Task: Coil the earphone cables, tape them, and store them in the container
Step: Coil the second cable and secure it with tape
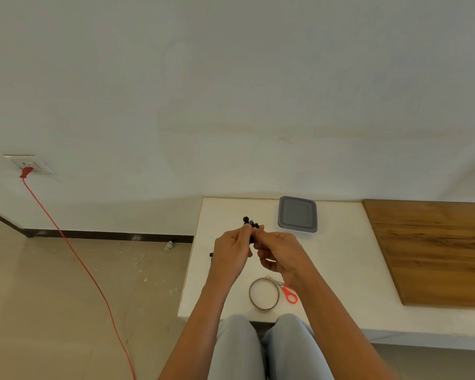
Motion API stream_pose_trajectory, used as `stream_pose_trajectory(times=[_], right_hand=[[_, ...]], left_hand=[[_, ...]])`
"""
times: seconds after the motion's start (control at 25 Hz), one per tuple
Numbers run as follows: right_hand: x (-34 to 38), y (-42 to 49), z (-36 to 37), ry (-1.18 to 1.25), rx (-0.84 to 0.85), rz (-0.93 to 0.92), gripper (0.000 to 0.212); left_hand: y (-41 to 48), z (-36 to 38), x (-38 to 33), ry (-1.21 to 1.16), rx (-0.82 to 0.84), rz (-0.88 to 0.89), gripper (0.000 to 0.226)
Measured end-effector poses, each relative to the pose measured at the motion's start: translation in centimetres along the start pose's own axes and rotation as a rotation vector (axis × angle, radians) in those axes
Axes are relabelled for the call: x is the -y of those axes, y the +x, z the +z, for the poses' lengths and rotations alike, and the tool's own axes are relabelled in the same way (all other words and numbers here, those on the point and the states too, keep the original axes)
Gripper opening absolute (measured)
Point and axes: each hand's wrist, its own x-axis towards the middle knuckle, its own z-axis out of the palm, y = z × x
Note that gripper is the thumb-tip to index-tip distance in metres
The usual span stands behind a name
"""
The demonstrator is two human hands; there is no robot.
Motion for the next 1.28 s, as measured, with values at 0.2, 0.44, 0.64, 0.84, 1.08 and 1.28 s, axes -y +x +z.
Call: stream_pose_trajectory(times=[0.2,0.44,0.64,0.84,1.08,1.28], right_hand=[[-0.9,0.0,0.6,0.054,-0.043,-0.075,0.024],[-1.7,0.1,1.6,0.147,-0.013,-0.076,0.025],[-1.0,0.7,0.3,0.125,0.192,0.038,0.023],[-0.6,0.9,-0.4,0.1,0.237,-0.072,0.013],[-0.3,0.4,-0.9,-0.02,0.294,-0.19,0.023],[0.0,0.5,-1.9,-0.164,0.389,-0.244,0.022]], left_hand=[[0.2,0.1,0.1,0.034,-0.026,0.012,0.036],[0.3,0.0,0.0,-0.052,-0.05,-0.079,0.031],[0.4,-1.1,0.1,-0.016,0.057,-0.078,0.032],[0.7,-1.9,0.5,-0.239,0.19,-0.228,0.028],[0.6,-2.1,0.2,-0.452,0.16,-0.319,0.016],[0.6,-2.5,-0.1,-0.448,0.236,-0.357,0.013]])
